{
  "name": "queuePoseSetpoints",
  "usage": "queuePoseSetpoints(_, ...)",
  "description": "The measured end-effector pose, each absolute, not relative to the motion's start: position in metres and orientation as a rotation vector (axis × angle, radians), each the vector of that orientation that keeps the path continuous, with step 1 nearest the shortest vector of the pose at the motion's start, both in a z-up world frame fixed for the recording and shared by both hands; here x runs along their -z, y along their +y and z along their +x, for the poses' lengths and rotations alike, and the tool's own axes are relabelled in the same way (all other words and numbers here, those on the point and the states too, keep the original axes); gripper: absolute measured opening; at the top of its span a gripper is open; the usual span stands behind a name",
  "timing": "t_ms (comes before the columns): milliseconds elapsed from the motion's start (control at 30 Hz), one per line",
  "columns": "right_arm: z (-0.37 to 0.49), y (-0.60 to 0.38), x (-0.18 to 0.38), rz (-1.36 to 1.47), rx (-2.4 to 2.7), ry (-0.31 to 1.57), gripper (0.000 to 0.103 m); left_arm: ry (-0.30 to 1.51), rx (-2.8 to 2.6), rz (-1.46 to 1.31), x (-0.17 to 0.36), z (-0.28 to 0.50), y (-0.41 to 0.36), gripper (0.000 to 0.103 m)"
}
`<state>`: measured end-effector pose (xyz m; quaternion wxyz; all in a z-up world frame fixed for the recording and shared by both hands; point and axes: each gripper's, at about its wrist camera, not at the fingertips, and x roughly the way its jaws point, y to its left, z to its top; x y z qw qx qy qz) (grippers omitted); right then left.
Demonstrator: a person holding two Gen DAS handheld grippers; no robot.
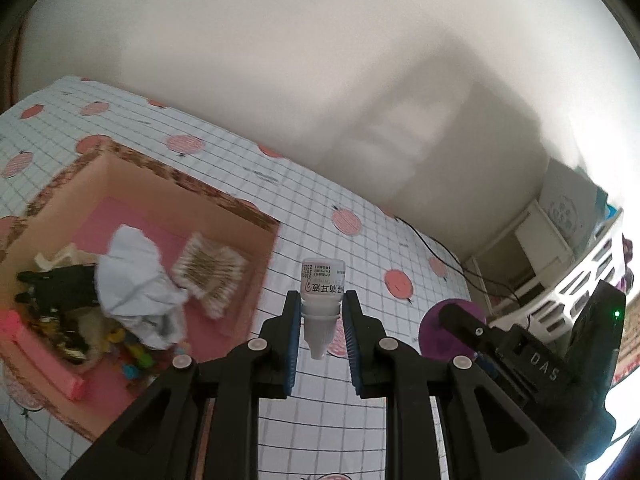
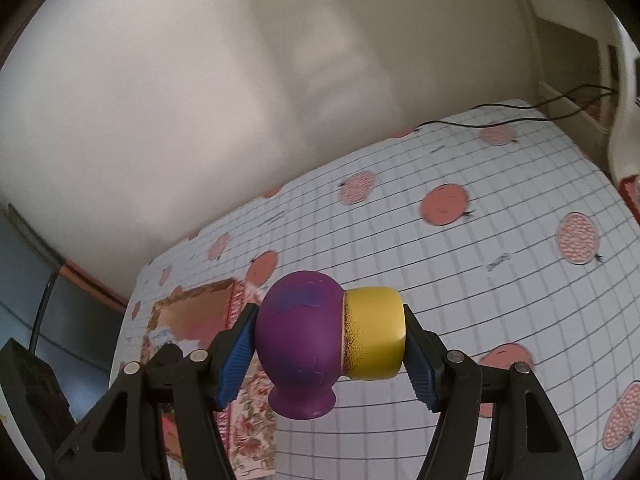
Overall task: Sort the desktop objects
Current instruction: 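Carry the white bottle and purple toy over the pink box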
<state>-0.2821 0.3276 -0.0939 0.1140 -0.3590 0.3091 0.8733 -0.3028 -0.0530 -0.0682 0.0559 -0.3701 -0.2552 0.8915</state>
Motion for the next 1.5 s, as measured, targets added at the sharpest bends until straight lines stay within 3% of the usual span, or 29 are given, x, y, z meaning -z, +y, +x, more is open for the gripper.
queuePoseSetpoints(800, -0.325, 0.209, 0.097, -1.256, -2.784, 0.781, 0.070, -1.117, -3.015, -1.147, 0.080, -0.234, -0.174, 0.022)
queuePoseSetpoints(1500, -0.335, 0.177, 0.109, -1.366, -2.813, 0.681, 0.070, -1.104, -3.016, -1.254, 0.092, -0.236, -0.177, 0.022)
